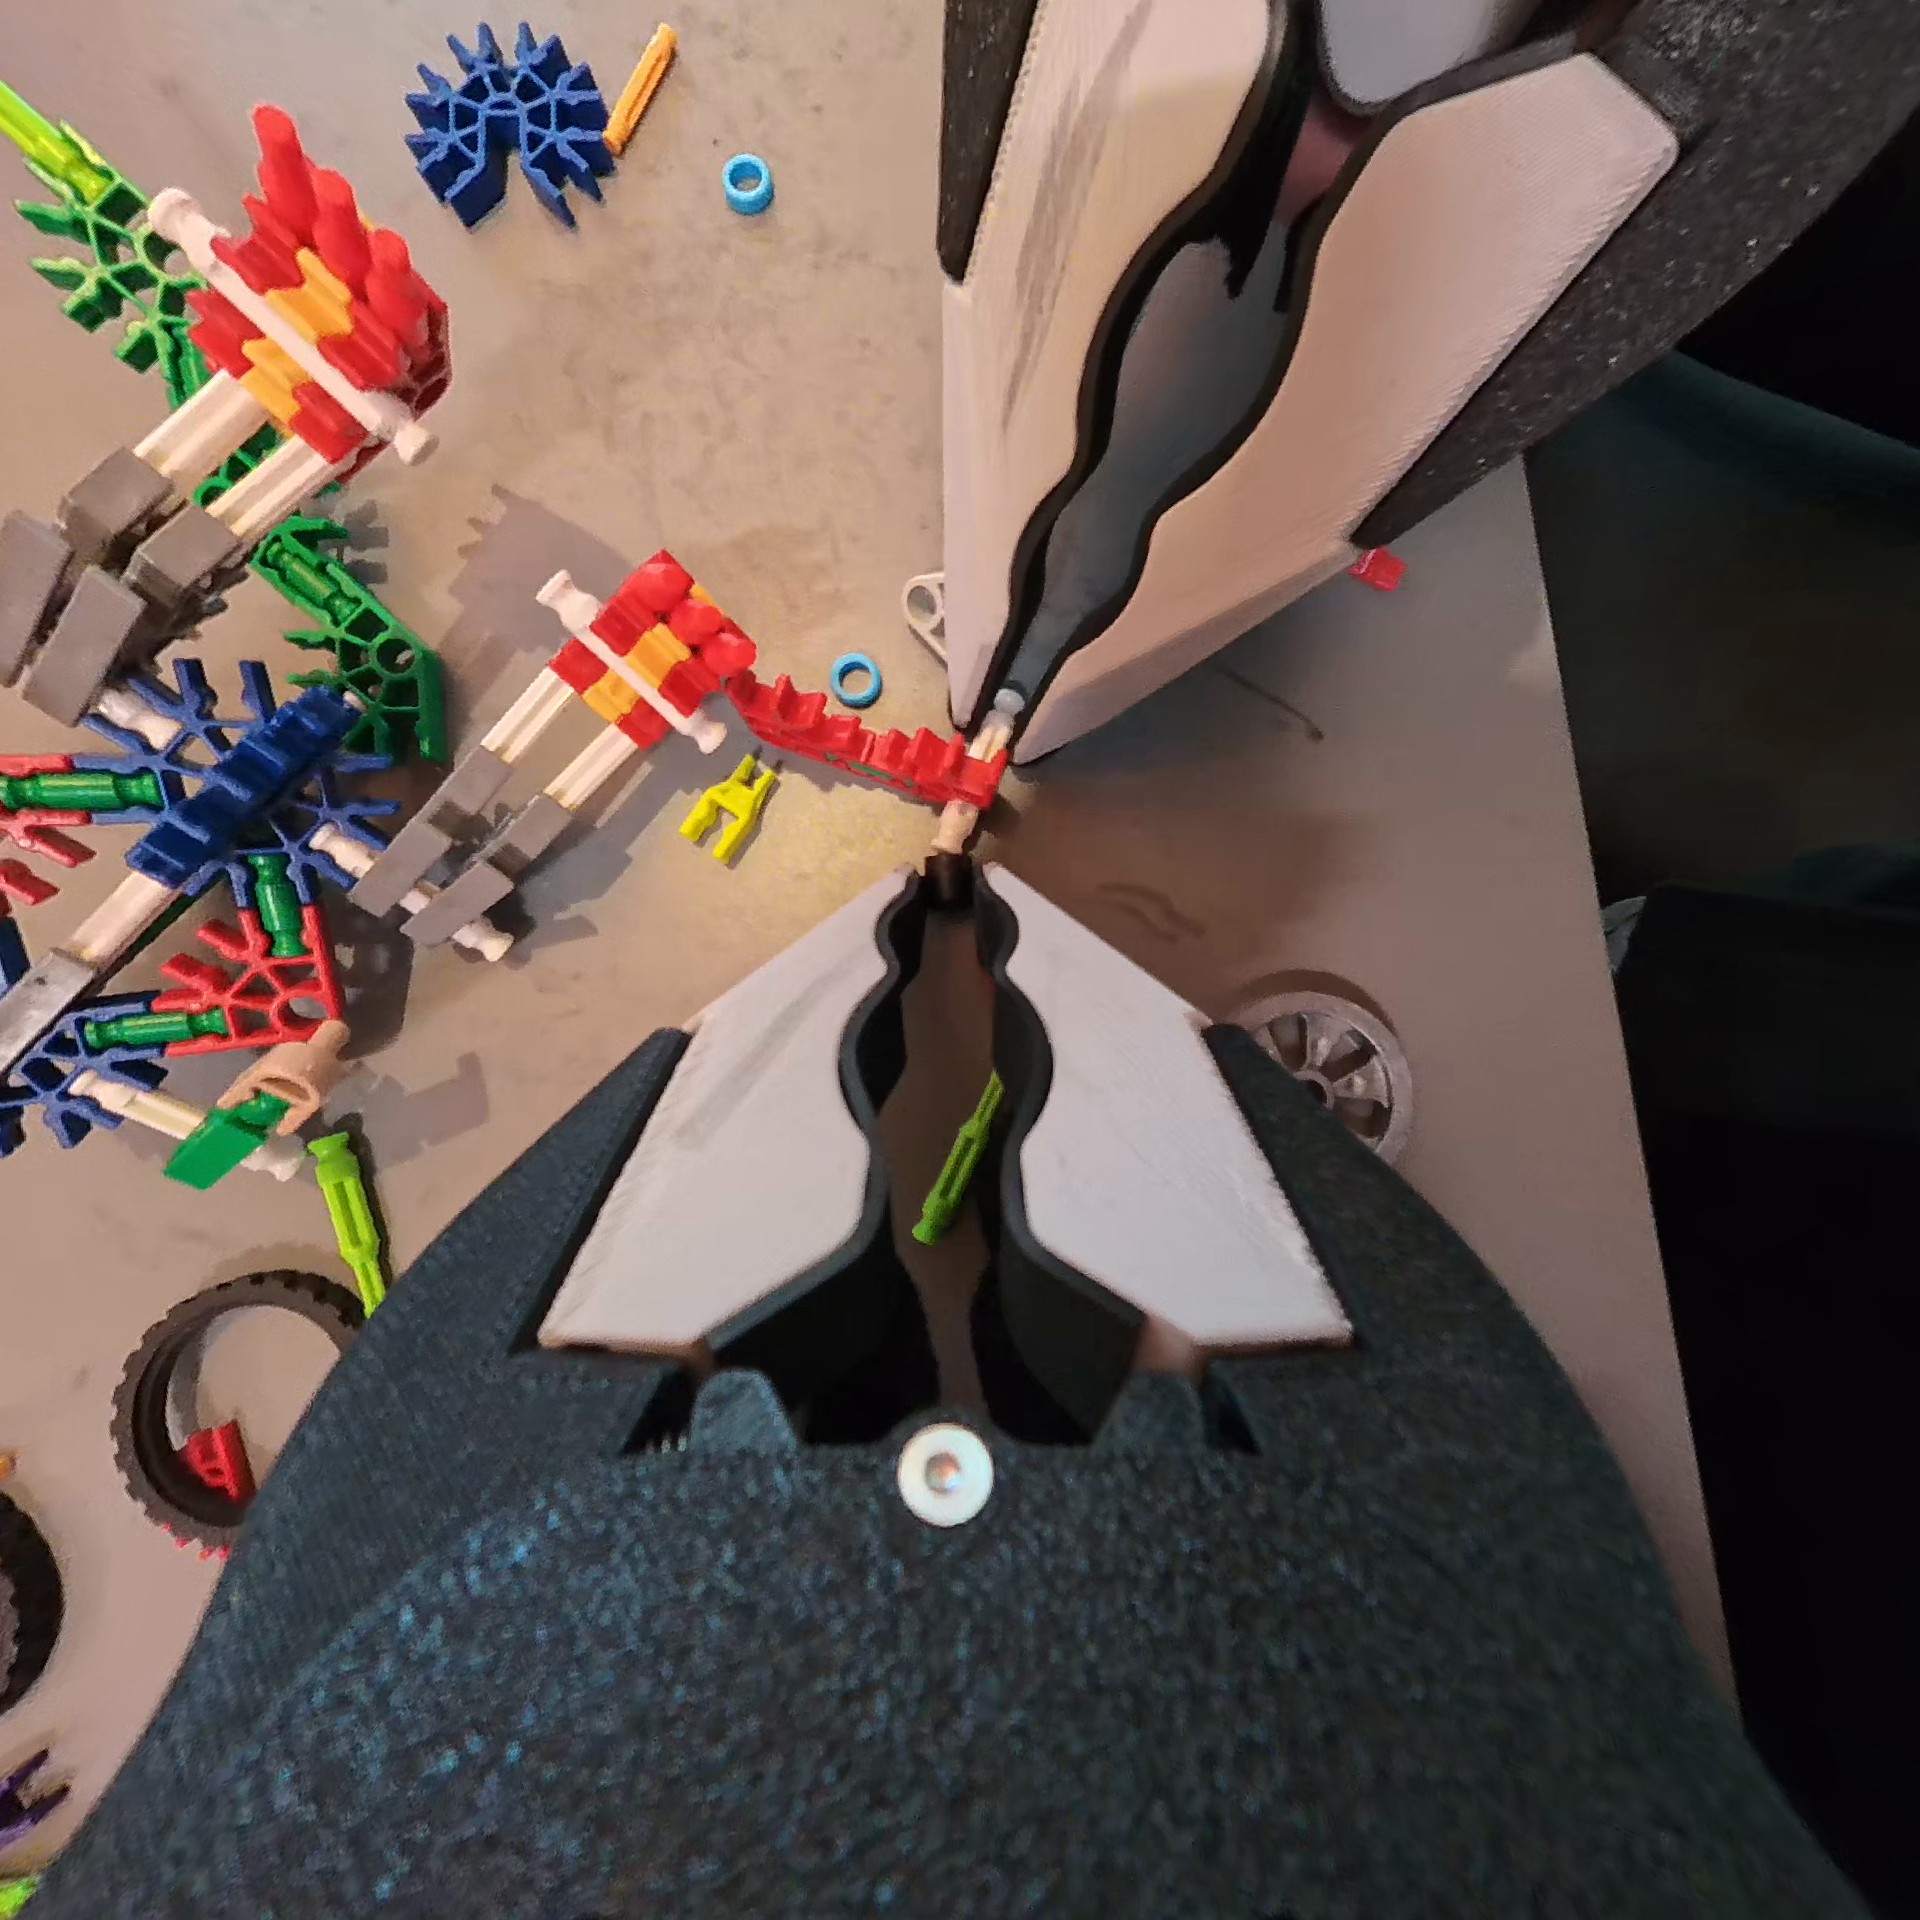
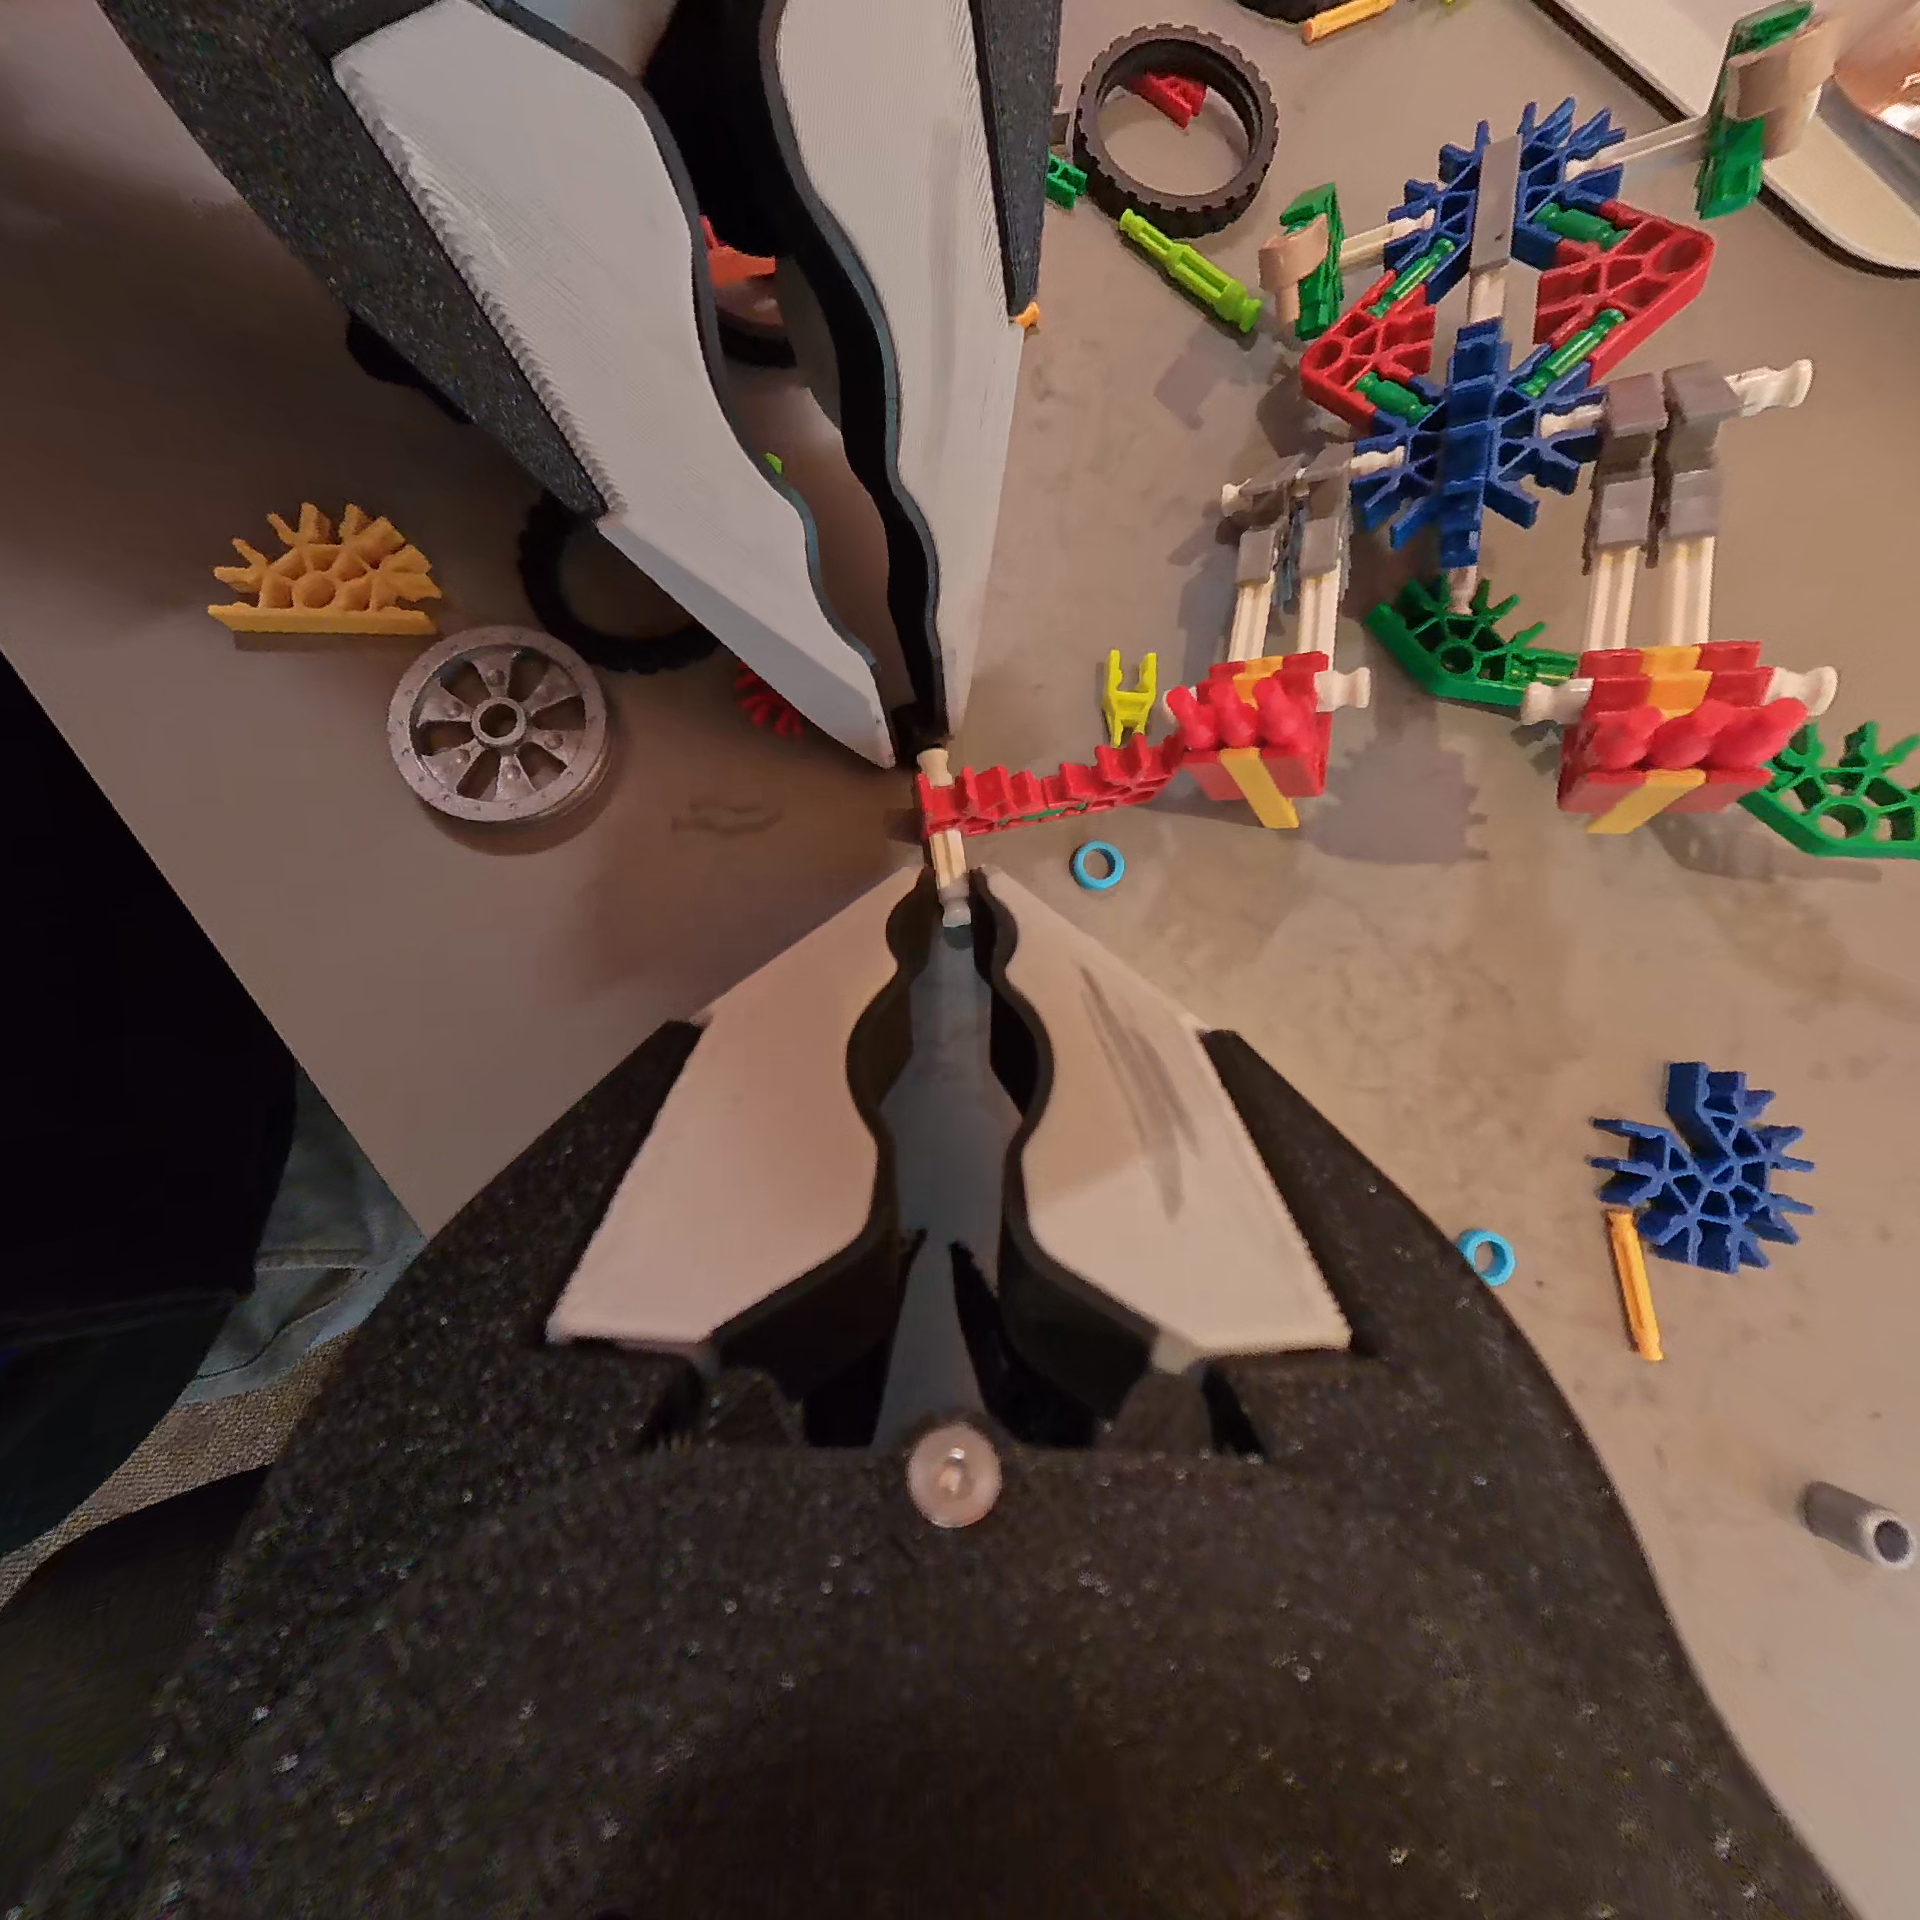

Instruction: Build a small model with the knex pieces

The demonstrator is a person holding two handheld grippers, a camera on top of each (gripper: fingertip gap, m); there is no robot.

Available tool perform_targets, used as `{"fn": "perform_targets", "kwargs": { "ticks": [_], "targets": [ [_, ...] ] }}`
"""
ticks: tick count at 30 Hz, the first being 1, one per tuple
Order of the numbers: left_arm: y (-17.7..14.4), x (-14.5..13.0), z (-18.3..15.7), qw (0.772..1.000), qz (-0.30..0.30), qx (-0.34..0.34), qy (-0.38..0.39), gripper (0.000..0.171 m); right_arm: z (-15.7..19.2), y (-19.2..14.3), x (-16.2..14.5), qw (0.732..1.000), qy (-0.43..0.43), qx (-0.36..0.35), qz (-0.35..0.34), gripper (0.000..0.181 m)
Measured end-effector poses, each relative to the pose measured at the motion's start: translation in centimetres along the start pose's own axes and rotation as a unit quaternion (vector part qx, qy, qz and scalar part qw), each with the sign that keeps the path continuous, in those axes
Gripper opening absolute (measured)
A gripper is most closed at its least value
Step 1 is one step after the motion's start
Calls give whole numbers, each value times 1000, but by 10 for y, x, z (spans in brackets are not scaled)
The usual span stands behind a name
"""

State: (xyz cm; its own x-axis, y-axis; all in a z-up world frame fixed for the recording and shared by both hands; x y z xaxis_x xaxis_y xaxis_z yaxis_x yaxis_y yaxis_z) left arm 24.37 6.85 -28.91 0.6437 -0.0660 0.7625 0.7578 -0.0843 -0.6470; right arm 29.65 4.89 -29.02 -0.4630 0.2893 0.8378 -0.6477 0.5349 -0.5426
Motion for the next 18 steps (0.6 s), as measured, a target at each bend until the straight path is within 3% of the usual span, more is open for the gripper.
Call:
{"fn": "perform_targets", "kwargs": {
  "ticks": [18],
  "targets": [
    [5,4,2,997,18,-35,70,6,-3,0,0,998,-30,62,-6,5]
  ]
}}
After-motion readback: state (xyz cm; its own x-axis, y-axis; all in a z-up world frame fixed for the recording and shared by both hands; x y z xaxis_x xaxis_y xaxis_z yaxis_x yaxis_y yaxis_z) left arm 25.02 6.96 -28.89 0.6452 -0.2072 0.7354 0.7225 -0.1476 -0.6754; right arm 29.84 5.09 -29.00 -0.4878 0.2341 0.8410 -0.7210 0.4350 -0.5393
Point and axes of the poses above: each gripper's, where its closed fingertips meet, y out along the fingers, x out of its top, z = x × y across the jaws, the point moved 3 cm from there along -y, back along the fingers, and after that the axes turned 14 degrees about -z, right-handed, at the moved point
